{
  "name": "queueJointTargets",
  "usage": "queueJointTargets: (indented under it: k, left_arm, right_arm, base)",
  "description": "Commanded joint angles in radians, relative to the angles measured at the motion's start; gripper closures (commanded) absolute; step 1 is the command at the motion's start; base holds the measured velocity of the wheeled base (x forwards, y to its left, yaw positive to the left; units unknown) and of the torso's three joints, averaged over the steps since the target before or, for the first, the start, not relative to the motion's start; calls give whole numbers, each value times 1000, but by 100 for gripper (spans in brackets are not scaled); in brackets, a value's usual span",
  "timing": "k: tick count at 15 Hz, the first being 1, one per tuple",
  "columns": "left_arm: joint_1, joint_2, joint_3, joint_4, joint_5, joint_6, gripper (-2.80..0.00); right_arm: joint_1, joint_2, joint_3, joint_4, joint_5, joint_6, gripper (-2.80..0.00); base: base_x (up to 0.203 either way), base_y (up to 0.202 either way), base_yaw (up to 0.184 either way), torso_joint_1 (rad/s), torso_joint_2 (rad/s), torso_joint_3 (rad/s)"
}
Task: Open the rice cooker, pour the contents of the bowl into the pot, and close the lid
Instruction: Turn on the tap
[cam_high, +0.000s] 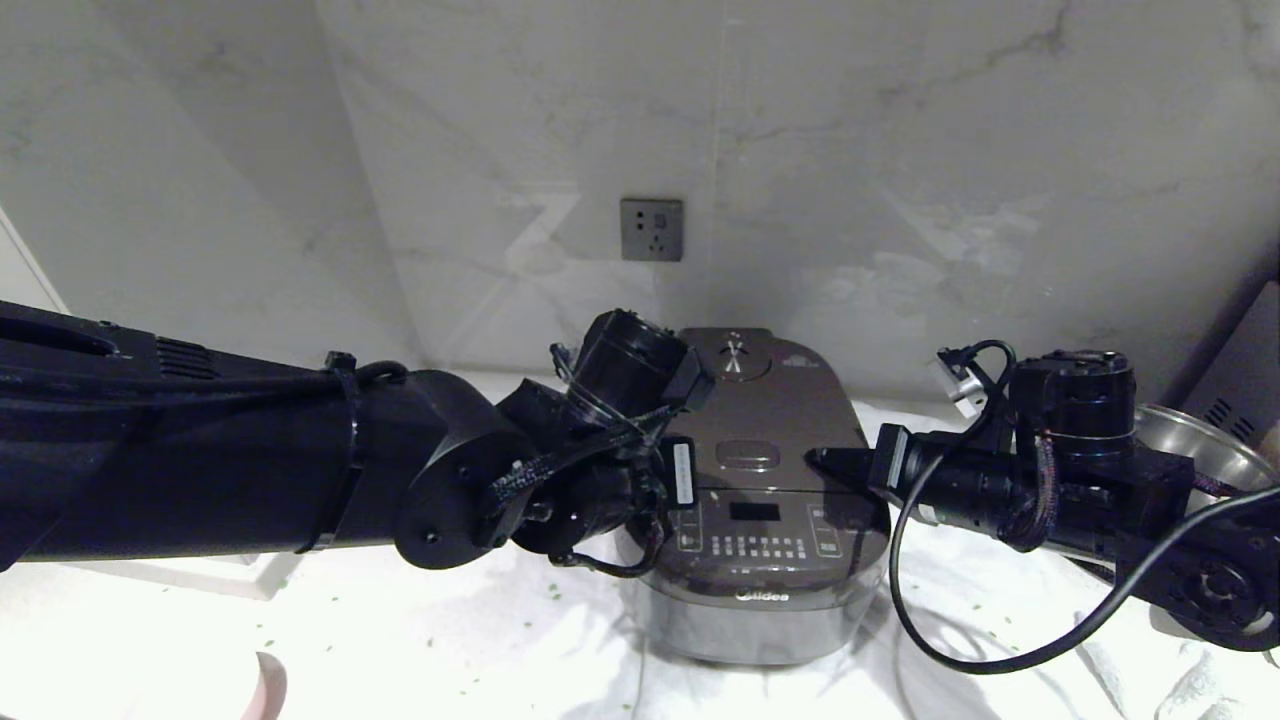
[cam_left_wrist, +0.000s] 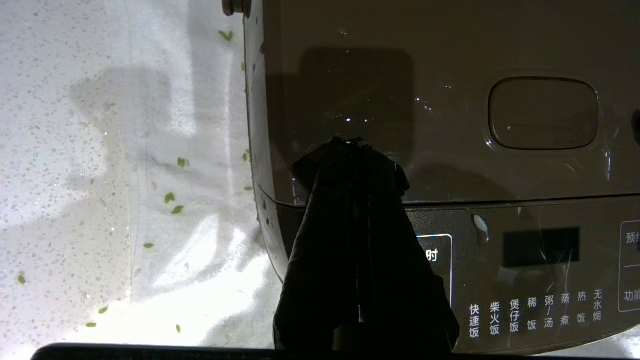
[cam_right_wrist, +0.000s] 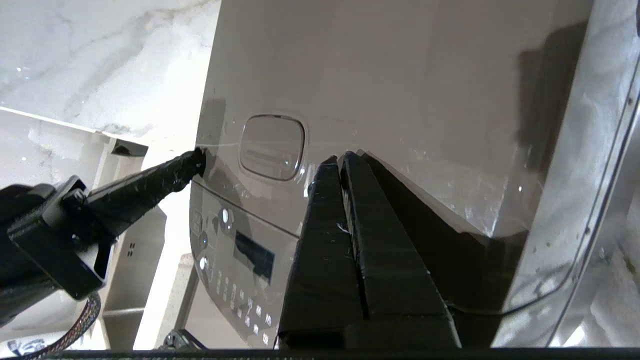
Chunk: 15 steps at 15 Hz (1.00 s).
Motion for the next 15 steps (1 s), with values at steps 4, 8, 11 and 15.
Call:
queueJointTargets:
  k: [4,8,11,15]
  left_arm:
    - [48,-58,-41,6,-1,-5,0]
    - [121,-150,-56,6,-8,-6,0]
    - [152,-183,-64,6,-10,-7,0]
    - [155,-239,-72,4,-9,-22,0]
  right_arm:
    - [1,-116,-3,34,-1,1,0]
    - [1,-205,-20,64,-21,-62,0]
    - [1,-245,-62,104,-48,-80,0]
    - [0,-322,-107,125,-81,-95,0]
  base:
    - [0,0,0,0,0,0]
    - [0,0,0,0,0,0]
    - [0,0,0,-3,9,4]
    - [0,0,0,0,0,0]
